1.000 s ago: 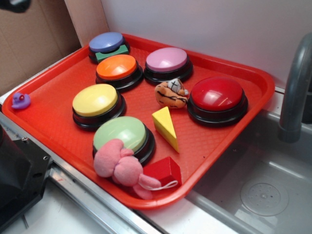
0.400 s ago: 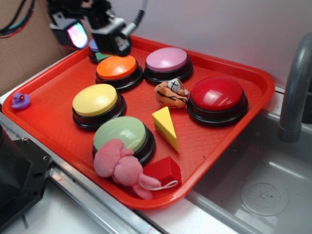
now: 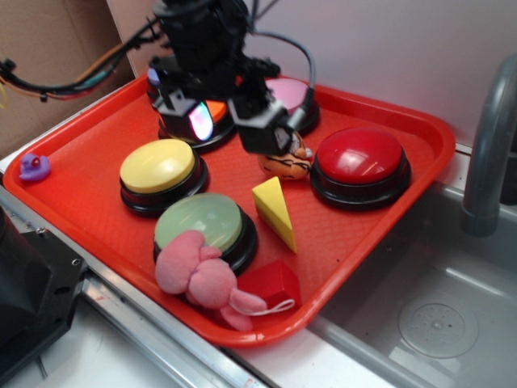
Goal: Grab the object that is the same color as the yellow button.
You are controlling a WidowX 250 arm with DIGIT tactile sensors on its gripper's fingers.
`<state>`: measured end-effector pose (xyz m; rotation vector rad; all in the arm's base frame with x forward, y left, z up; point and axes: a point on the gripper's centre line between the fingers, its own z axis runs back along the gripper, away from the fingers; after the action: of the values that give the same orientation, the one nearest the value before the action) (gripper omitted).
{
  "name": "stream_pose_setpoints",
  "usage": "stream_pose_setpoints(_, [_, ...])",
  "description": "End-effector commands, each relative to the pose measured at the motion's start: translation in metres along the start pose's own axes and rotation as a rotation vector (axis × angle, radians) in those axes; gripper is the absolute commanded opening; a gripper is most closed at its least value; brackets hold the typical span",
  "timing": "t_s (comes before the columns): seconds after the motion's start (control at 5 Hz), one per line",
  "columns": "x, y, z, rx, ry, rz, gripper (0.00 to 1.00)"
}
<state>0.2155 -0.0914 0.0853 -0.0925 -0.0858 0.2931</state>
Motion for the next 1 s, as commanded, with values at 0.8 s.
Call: stream_pose_setpoints(0.8, [0.008,-0.019,-0.057,0.019,-0.009,0.022,1.0])
